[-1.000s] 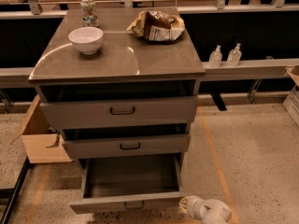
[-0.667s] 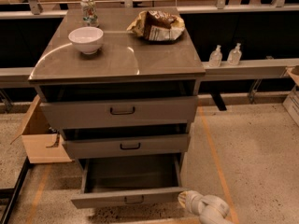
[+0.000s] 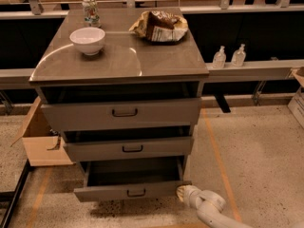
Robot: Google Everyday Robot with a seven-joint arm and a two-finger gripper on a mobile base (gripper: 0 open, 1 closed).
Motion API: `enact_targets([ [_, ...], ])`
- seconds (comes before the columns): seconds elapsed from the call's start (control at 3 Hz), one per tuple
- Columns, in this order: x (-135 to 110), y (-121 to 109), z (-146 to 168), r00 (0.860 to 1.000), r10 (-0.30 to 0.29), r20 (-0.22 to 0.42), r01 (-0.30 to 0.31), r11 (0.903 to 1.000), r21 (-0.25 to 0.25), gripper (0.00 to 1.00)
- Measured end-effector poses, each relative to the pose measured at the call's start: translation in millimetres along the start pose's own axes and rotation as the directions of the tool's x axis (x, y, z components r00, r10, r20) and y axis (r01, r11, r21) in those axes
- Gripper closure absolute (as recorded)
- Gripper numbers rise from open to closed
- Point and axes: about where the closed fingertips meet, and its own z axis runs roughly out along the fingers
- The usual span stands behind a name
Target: Close bottom drawer
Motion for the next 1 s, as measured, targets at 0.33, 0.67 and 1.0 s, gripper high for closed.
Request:
enact_targets([
  [0.33, -2.8, -15.3, 18.7, 0.999, -0.032, 0.004, 0.032, 0.9994, 0.014, 1.00],
  [0.67, 2.1, -27.7, 35.8, 0.997, -0.073, -0.019, 0.073, 0.9972, 0.013, 1.00],
  [1.0, 7.1, -41.6, 49.2, 0.991, -0.129, -0.047, 0.130, 0.9915, 0.006, 1.00],
])
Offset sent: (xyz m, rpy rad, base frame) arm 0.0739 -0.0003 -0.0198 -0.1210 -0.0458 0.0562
